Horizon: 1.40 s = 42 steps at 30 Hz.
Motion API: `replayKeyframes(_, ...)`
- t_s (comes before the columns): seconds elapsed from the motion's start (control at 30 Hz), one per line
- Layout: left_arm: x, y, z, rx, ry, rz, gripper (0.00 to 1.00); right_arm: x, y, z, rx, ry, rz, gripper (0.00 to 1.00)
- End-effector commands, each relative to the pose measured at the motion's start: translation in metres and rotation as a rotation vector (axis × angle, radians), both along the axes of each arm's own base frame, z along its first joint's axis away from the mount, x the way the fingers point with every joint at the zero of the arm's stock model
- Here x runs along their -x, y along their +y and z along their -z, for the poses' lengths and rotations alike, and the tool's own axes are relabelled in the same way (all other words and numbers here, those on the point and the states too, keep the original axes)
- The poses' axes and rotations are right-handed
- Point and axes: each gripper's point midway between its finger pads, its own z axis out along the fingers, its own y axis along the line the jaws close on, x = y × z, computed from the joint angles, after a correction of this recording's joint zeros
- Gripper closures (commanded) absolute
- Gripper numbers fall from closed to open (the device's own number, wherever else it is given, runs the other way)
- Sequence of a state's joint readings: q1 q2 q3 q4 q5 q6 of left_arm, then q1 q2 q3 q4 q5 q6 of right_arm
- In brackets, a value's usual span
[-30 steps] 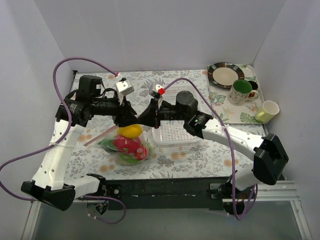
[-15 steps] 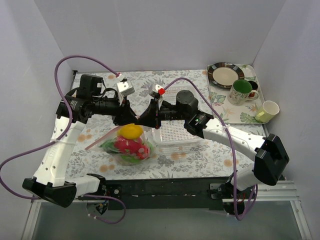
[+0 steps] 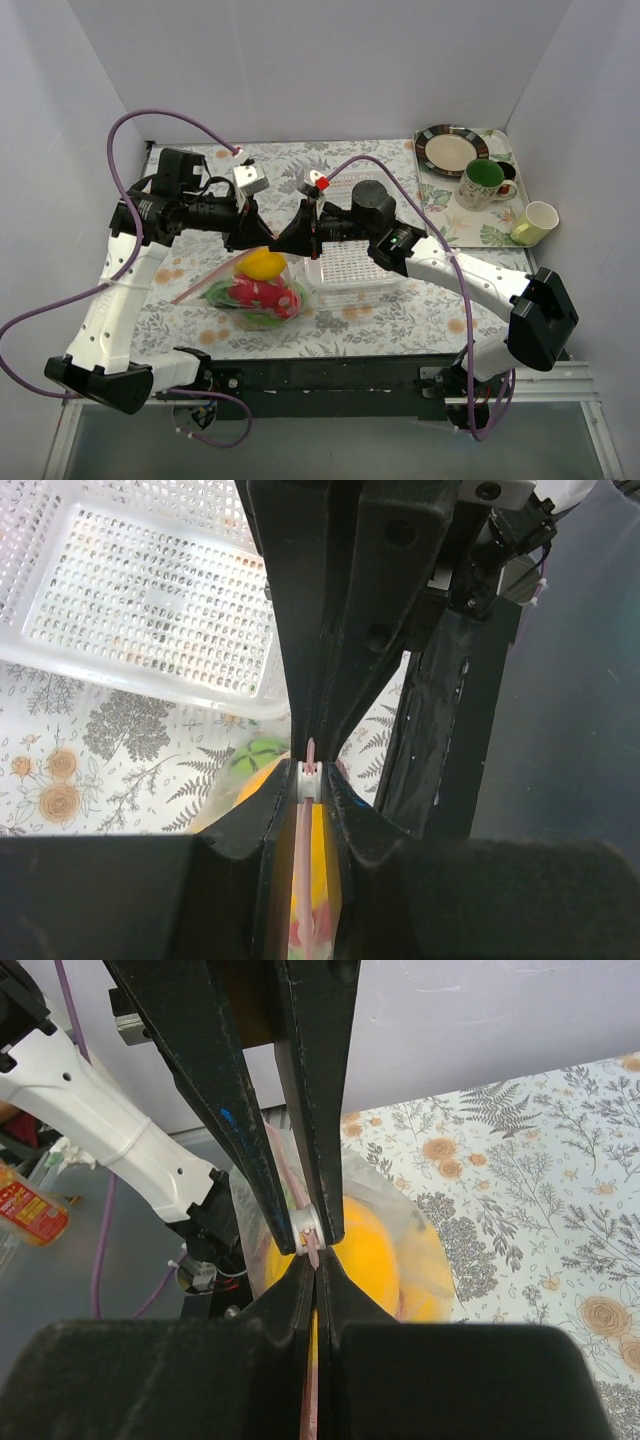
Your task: Open the zip-top bag and remove the fake food
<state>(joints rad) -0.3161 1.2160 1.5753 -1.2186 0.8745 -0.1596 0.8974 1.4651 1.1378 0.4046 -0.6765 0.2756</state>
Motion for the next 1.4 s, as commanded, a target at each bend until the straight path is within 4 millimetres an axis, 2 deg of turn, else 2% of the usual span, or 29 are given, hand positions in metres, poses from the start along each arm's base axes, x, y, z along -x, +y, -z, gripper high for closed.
replayKeyframes(0.0,0.015,0.009,0.005,-0.038,0.018,-0.007,0.98,-0.010,-0.007,-0.058,-0.125,-0.118,0.061,0.99)
replayKeyframes(0.1,0.016,0.017,0.008,-0.076,0.002,-0.031,0.99,-0.026,-0.013,-0.060,-0.129,-0.125,0.124,0.99)
replayKeyframes(0.3,0.015,0.047,0.042,-0.216,-0.010,-0.125,0.99,-0.069,-0.034,-0.068,-0.167,-0.116,0.250,0.99)
replayKeyframes(0.47,0.016,0.069,0.060,-0.285,-0.028,-0.186,1.00,-0.091,-0.047,-0.074,-0.181,-0.116,0.308,0.99)
replayKeyframes(0.6,0.008,0.095,0.078,-0.351,-0.037,-0.235,1.00,-0.104,-0.054,-0.071,-0.184,-0.108,0.351,0.99)
replayKeyframes(0.7,-0.002,0.120,0.087,-0.393,-0.024,-0.271,1.00,-0.109,-0.056,-0.066,-0.180,-0.095,0.363,0.99)
replayKeyframes(0.73,-0.009,0.136,0.088,-0.405,-0.012,-0.334,1.00,-0.109,-0.056,-0.062,-0.174,-0.090,0.364,0.99)
replayKeyframes(0.8,-0.016,0.153,0.095,-0.445,-0.029,-0.348,1.00,-0.112,-0.059,-0.060,-0.172,-0.086,0.381,0.99)
replayKeyframes(0.83,-0.018,0.170,0.100,-0.463,-0.015,-0.397,1.00,-0.112,-0.061,-0.057,-0.169,-0.082,0.386,0.99)
replayKeyframes(0.93,-0.025,0.202,0.113,-0.478,0.022,-0.460,1.00,-0.110,-0.064,-0.052,-0.173,-0.076,0.385,0.99)
replayKeyframes(1.03,-0.031,0.207,0.114,-0.427,0.063,-0.495,1.00,-0.105,-0.063,-0.048,-0.175,-0.060,0.363,0.99)
replayKeyframes(1.07,-0.035,0.202,0.107,-0.389,0.053,-0.499,0.99,-0.103,-0.063,-0.047,-0.177,-0.056,0.352,0.99)
replayKeyframes(1.1,-0.038,0.199,0.101,-0.363,0.052,-0.510,0.94,-0.102,-0.062,-0.047,-0.179,-0.048,0.343,0.99)
replayKeyframes(1.13,-0.039,0.195,0.094,-0.325,0.069,-0.541,0.73,-0.101,-0.061,-0.047,-0.181,-0.046,0.335,0.99)
replayKeyframes(1.17,-0.041,0.191,0.086,-0.290,0.080,-0.563,0.46,-0.098,-0.059,-0.046,-0.179,-0.041,0.316,0.99)
replayKeyframes(1.2,-0.047,0.185,0.066,-0.238,0.049,-0.574,0.02,-0.097,-0.059,-0.046,-0.181,-0.034,0.309,0.99)
replayKeyframes(1.27,-0.050,0.175,0.045,-0.144,0.084,-0.623,0.02,-0.094,-0.057,-0.045,-0.179,-0.032,0.295,0.99)
replayKeyframes(1.3,-0.052,0.165,0.026,-0.079,0.059,-0.605,0.02,-0.092,-0.057,-0.043,-0.178,-0.028,0.287,0.99)
replayKeyframes(1.37,-0.051,0.154,0.012,-0.003,0.069,-0.591,0.02,-0.090,-0.055,-0.041,-0.173,-0.024,0.276,0.99)
